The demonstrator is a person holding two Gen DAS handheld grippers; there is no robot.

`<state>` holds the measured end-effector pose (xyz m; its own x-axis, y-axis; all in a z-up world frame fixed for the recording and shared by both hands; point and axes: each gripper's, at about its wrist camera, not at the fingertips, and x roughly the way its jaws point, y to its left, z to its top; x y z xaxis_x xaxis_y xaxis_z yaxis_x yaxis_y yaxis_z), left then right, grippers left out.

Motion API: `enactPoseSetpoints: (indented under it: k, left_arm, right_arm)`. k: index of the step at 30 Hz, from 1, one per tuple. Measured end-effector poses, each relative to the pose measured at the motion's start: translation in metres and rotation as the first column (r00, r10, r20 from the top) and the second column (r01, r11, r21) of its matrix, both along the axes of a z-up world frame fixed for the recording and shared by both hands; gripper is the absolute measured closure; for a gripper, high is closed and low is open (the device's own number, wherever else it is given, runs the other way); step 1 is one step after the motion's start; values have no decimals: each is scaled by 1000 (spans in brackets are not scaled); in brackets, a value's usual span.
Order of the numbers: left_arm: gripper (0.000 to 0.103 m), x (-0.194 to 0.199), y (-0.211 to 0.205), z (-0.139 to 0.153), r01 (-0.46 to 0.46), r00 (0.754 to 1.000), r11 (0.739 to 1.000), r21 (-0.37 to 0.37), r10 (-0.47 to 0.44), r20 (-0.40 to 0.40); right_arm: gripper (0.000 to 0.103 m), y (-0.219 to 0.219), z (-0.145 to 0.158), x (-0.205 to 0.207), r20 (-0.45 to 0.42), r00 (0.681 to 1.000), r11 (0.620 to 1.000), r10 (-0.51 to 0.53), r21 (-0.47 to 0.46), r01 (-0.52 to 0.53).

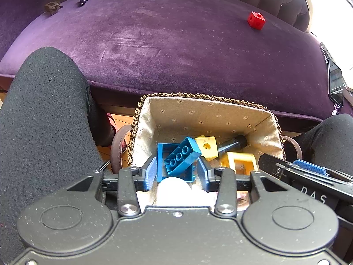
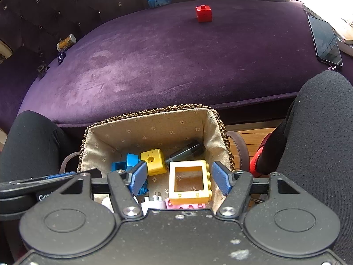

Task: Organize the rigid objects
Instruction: 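Carry the blue brick and yellow frame to the basket and open both tools, then move both open tools from the basket back over the sofa seat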

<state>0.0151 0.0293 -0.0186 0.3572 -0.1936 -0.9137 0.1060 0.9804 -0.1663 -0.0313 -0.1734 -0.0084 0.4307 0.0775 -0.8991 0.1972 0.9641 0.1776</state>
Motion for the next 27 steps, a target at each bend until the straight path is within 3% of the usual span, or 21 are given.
enactPoseSetpoints:
  k: [16,27]
  left_arm:
    - [48,-2,-7,1,25,1000,999,23,-25,-6]
    - [46,-1,-11,5,37,999,996,81,-40,35]
  right_arm:
    - [36,-1,2,0,-7,1000,1000,2,-5,-2]
    - [34,-8,1,3,-12,999,999,-39,29,39]
